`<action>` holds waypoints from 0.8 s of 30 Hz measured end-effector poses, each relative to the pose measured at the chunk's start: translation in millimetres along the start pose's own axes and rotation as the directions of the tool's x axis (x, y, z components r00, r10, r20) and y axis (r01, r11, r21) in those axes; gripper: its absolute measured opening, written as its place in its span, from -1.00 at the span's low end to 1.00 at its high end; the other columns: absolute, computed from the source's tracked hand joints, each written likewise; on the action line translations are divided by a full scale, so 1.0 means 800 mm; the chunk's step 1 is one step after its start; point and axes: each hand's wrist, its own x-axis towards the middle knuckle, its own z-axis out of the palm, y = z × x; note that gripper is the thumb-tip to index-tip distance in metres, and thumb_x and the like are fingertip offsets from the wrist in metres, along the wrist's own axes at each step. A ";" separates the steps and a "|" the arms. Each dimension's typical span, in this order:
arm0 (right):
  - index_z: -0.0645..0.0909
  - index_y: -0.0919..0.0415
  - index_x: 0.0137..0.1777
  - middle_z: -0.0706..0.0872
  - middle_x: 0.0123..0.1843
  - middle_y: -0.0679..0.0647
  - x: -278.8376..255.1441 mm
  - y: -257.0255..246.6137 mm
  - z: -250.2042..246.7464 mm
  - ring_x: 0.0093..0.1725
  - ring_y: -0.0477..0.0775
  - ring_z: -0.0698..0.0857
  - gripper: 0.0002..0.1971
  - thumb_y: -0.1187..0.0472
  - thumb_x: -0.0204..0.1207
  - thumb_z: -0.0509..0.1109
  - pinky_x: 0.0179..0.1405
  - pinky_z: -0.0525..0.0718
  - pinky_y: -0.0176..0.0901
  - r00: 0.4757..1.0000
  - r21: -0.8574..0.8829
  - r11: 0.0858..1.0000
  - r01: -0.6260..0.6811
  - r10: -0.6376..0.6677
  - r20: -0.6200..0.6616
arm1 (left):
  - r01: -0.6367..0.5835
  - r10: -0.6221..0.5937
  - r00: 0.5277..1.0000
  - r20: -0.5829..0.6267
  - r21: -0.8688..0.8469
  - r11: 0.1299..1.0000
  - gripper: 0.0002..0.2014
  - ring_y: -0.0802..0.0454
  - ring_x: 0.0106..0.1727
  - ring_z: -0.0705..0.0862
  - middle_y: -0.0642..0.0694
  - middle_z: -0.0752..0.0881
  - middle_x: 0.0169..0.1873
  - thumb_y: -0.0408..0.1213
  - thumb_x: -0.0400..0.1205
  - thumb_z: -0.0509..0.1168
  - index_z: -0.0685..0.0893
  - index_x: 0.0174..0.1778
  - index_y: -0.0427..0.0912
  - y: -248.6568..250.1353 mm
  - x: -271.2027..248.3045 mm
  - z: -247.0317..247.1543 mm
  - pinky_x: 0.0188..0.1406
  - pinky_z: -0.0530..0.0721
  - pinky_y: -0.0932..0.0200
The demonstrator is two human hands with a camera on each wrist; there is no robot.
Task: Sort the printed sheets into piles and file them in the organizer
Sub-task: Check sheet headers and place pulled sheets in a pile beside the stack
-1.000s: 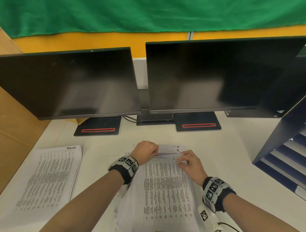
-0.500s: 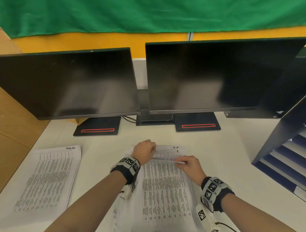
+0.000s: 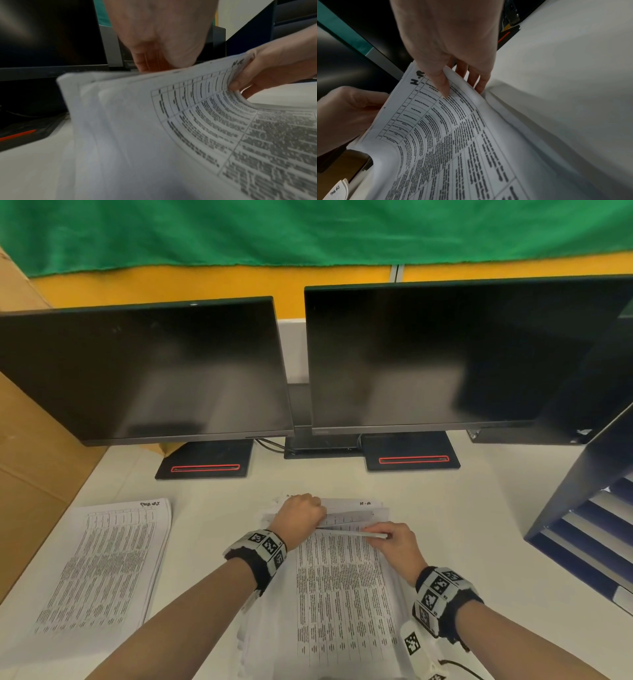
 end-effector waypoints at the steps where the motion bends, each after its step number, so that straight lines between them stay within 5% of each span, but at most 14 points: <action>1: 0.76 -0.08 -0.18 0.81 -0.09 0.05 0.000 0.000 -0.001 -0.22 0.01 0.64 -0.75 0.36 0.42 0.50 -0.26 0.57 -0.37 1.000 0.002 1.000 -0.008 0.008 -0.004 | 0.003 -0.004 1.000 -0.026 -0.040 0.999 -0.87 -0.07 -0.10 0.66 -0.12 0.69 -0.07 -0.36 0.61 0.28 0.73 -0.05 -0.20 0.000 -0.002 -0.001 -0.17 0.57 0.08; 4: 0.78 -0.05 -0.15 0.80 -0.09 0.05 0.000 0.001 -0.004 -0.31 -0.07 0.59 -0.79 0.34 0.42 0.51 -0.33 0.54 -0.39 1.000 0.004 1.000 -0.020 0.020 -0.014 | 0.005 -0.020 0.995 -0.094 -0.161 0.987 -0.86 -0.04 -0.09 0.65 -0.09 0.63 0.03 -0.28 0.65 0.26 0.72 0.00 -0.18 0.002 -0.007 -0.003 -0.08 0.67 0.05; 6: 0.75 -0.11 -0.20 0.71 -0.06 -0.01 0.000 0.002 -0.005 -0.13 -0.06 0.61 -0.74 0.35 0.41 0.51 -0.13 0.52 -0.40 0.999 -0.010 1.000 0.007 -0.007 -0.035 | 0.016 -0.043 0.995 -0.093 -0.272 0.962 -0.86 0.01 -0.08 0.61 -0.06 0.65 -0.03 -0.25 0.65 0.26 0.72 -0.06 -0.16 0.003 -0.007 -0.004 -0.06 0.63 0.08; 10: 0.79 0.05 -0.21 0.62 0.15 -0.01 0.001 0.003 -0.005 0.17 -0.07 0.59 -0.77 0.43 0.35 0.54 0.11 0.46 -0.55 1.000 0.021 1.000 0.003 -0.003 -0.031 | 0.151 -0.079 0.986 0.145 -0.594 0.790 -0.89 0.12 -0.14 0.61 0.02 0.68 -0.13 -0.21 0.60 0.35 0.74 -0.12 -0.16 0.001 0.000 -0.009 -0.18 0.48 0.44; 14: 0.83 0.06 -0.15 0.83 -0.06 -0.01 0.001 0.002 -0.010 0.01 0.07 0.75 -0.83 0.36 0.38 0.54 0.15 0.68 -0.08 0.999 0.063 0.997 -0.034 0.031 0.041 | 0.315 -0.266 0.946 0.186 -0.723 0.615 -0.78 0.04 -0.23 0.71 -0.08 0.65 -0.09 -0.15 0.67 0.24 0.72 -0.06 -0.19 -0.004 0.011 -0.011 -0.21 0.66 0.25; 18: 0.83 0.01 -0.13 0.85 -0.11 0.02 0.002 0.004 -0.014 -0.01 0.23 0.75 -0.83 0.32 0.39 0.54 0.08 0.68 0.02 0.998 0.049 0.998 -0.036 0.033 0.052 | 0.424 -0.369 0.905 0.209 -0.488 0.763 -0.77 -0.04 -0.10 0.58 -0.16 0.56 -0.03 -0.25 0.70 0.12 0.64 0.02 -0.28 -0.014 0.017 -0.005 -0.10 0.47 0.18; 24: 0.83 0.04 -0.13 0.84 -0.09 0.03 0.002 0.005 -0.013 0.01 0.13 0.75 -0.84 0.32 0.39 0.54 0.14 0.65 -0.02 0.997 0.051 0.997 -0.049 0.046 0.058 | 0.217 -0.181 0.968 0.172 -0.219 0.951 -0.84 -0.02 -0.06 0.56 -0.07 0.62 -0.11 -0.15 0.58 0.26 0.63 -0.09 -0.16 -0.008 0.010 -0.008 -0.20 0.43 0.16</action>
